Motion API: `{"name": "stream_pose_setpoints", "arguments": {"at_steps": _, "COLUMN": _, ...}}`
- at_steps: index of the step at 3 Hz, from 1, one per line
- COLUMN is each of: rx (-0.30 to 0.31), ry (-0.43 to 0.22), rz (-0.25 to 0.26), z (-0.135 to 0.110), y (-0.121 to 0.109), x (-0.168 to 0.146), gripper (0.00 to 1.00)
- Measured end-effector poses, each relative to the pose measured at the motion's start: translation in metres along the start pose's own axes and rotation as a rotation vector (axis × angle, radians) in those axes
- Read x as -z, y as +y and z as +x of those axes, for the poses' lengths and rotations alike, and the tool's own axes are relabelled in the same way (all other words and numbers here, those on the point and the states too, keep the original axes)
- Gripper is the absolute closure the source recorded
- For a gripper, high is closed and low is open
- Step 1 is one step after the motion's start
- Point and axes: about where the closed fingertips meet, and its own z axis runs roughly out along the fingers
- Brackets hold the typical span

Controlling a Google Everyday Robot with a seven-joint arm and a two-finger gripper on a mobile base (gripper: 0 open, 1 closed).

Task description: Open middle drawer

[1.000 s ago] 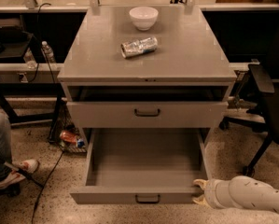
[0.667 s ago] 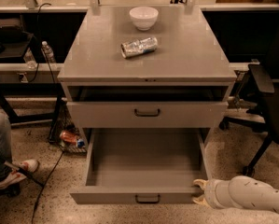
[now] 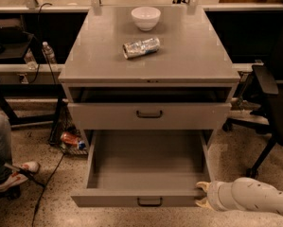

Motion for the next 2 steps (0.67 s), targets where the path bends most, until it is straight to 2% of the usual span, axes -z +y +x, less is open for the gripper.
{"name": "stream_pose_setpoints", "arguments": {"at_steps": 1, "rx": -0.014, "ry": -0.016, "rz": 0.024, "z": 0.009, "y": -0.010, "x": 0.017, "gripper": 0.15}}
{"name": "stream_pose_setpoints", "arguments": {"at_steps": 2, "rx": -0.018, "ry": -0.029, "rz": 0.077, "z": 0.018, "y": -0.028, "x": 0.047, "gripper": 0.00}}
